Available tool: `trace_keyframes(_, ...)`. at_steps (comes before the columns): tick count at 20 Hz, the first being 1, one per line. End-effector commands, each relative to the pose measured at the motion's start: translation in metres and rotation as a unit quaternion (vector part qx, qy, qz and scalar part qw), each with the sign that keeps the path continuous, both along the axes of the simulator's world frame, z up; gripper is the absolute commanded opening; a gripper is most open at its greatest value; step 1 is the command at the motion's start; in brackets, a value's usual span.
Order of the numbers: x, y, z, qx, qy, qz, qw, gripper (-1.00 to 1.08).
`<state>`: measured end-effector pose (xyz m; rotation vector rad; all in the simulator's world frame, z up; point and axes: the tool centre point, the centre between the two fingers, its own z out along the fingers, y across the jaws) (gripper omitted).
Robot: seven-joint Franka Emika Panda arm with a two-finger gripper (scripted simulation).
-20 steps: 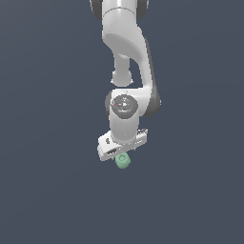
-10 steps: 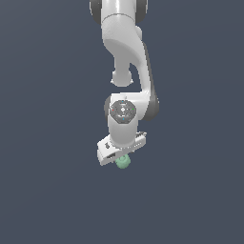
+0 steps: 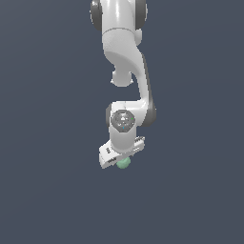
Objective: Pick up the object and move it to a goal position.
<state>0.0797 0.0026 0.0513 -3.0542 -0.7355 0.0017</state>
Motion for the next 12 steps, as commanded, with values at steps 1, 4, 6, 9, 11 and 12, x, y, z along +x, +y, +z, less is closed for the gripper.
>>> trace_keyframes(1, 0.0002, 0.0002, -0.0094, 0.000, -0.001, 0.001, 1.0000, 1.00)
trace_keyframes(4, 0.0011, 0.0000, -0.0126, 0.000, -0.001, 0.001, 1.0000, 1.00)
trace_keyframes(6, 0.0016, 0.0001, -0.0118, 0.000, -0.001, 0.001, 1.0000, 1.00)
trace_keyframes(9, 0.0016, 0.0001, -0.0118, 0.000, -0.001, 0.001, 1.0000, -1.00)
trace_keyframes(11, 0.0016, 0.0001, -0.0118, 0.000, -0.001, 0.001, 1.0000, -1.00)
trace_keyframes(12, 0.0016, 0.0001, -0.0118, 0.000, -0.001, 0.001, 1.0000, -1.00)
